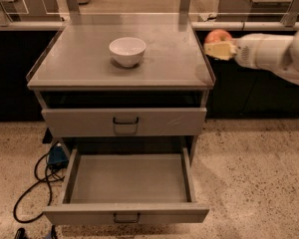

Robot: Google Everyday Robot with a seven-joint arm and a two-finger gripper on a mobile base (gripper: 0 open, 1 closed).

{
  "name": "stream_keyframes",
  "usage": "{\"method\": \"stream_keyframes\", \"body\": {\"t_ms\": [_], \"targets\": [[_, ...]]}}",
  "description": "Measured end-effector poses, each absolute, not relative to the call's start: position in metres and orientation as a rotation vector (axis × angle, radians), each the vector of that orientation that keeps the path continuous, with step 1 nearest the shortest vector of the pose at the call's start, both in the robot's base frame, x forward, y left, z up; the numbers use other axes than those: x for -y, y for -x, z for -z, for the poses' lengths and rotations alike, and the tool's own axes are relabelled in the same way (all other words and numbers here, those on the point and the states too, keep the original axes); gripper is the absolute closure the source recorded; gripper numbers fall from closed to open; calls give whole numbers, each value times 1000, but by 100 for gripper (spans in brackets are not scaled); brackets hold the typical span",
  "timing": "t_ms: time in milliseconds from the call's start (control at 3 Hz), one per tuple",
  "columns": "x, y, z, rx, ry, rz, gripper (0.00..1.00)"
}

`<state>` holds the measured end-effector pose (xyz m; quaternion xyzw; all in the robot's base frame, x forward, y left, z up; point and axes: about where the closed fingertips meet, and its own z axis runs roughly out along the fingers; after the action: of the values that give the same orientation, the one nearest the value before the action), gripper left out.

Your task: Pick apple from middle drawer and place on counter

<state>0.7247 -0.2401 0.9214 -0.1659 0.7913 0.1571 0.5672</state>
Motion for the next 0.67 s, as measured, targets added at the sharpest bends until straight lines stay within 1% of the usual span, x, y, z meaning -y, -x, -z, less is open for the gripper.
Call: {"method": "stream_keyframes", "body": {"t_ms": [333,667], "targets": [[186,-780,-888,-1940,531,-473,100],[127,-807,-888,-1972,737,-499,100]]}}
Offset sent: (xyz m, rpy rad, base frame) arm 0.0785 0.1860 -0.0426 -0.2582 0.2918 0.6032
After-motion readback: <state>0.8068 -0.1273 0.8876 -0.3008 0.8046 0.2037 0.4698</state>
